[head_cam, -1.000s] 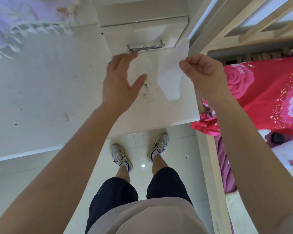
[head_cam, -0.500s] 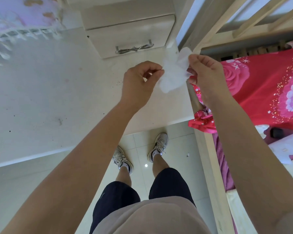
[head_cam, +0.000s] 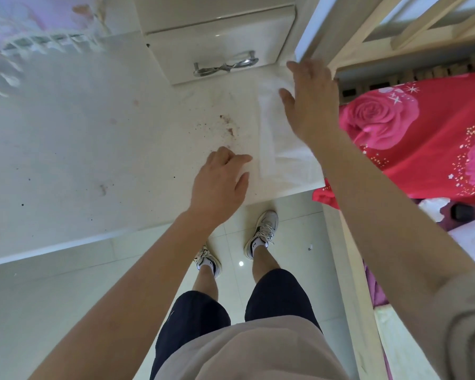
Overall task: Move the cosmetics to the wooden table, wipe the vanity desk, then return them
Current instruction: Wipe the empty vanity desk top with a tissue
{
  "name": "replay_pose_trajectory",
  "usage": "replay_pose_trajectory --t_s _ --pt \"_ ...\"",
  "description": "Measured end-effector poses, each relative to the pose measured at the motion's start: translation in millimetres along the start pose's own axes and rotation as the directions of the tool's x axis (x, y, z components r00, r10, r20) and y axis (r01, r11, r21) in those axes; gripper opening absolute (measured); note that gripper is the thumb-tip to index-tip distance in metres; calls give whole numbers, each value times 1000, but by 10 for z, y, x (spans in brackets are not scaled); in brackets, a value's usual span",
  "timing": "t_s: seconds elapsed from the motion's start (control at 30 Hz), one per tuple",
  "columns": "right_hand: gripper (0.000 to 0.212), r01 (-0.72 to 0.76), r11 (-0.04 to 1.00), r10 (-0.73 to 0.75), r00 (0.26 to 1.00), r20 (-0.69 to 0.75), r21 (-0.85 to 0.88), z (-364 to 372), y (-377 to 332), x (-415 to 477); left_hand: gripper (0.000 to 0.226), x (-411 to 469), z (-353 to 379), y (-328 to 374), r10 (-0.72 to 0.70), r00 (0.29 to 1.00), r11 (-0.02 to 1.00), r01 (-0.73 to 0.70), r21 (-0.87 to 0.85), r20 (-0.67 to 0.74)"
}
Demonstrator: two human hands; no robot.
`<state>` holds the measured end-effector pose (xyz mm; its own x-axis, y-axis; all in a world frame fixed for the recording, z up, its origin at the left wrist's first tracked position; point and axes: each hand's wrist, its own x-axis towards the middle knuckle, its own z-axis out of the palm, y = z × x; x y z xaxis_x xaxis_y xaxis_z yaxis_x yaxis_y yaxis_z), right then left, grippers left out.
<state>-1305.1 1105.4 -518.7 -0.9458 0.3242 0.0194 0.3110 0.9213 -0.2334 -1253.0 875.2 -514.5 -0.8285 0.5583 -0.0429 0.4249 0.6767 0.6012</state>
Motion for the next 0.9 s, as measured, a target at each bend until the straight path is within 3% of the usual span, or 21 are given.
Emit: replay_pose_trajectory --t_s 0.13,0.23,0.33,0.5,0.6,0.67,0.73,0.8,0.9 --pt "43 1 992 18 990 -141 127 268 -152 -520 24 -81 -246 -358 -90 975 991 108 80 -201" --pt "58 -53 996 50 998 36 68 471 -240 -834 29 -183 -457 -793 -198 946 946 253 201 -257" --pt "61 -110 992 107 993 54 57 601 -458 -787 35 -328 -693 -1175 -335 895 885 406 227 -293" --pt "59 100 994 -104 992 70 48 811 -1335 -676 44 -506 -1001 -1582 -505 797 788 582 200 -331" --pt "52 268 960 -275 956 100 76 937 -1730 -659 46 -552 -1086 -1664 -507 815 785 571 242 -278" --pt "49 320 926 -341 936 80 202 947 -1855 -620 47 -549 -1109 -1667 -510 819 782 569 254 -263" --pt "41 240 862 -267 964 -2 447 845 -1862 -589 46 -526 -1117 -1658 -515 808 770 583 259 -286" --pt "34 96 740 -76 995 -60 666 615 -1693 -557 45 -503 -1102 -1656 -512 792 762 597 251 -333" --pt "29 -68 699 250 956 -154 712 274 -1228 -407 47 -495 -1036 -1681 -477 795 769 584 260 -375"
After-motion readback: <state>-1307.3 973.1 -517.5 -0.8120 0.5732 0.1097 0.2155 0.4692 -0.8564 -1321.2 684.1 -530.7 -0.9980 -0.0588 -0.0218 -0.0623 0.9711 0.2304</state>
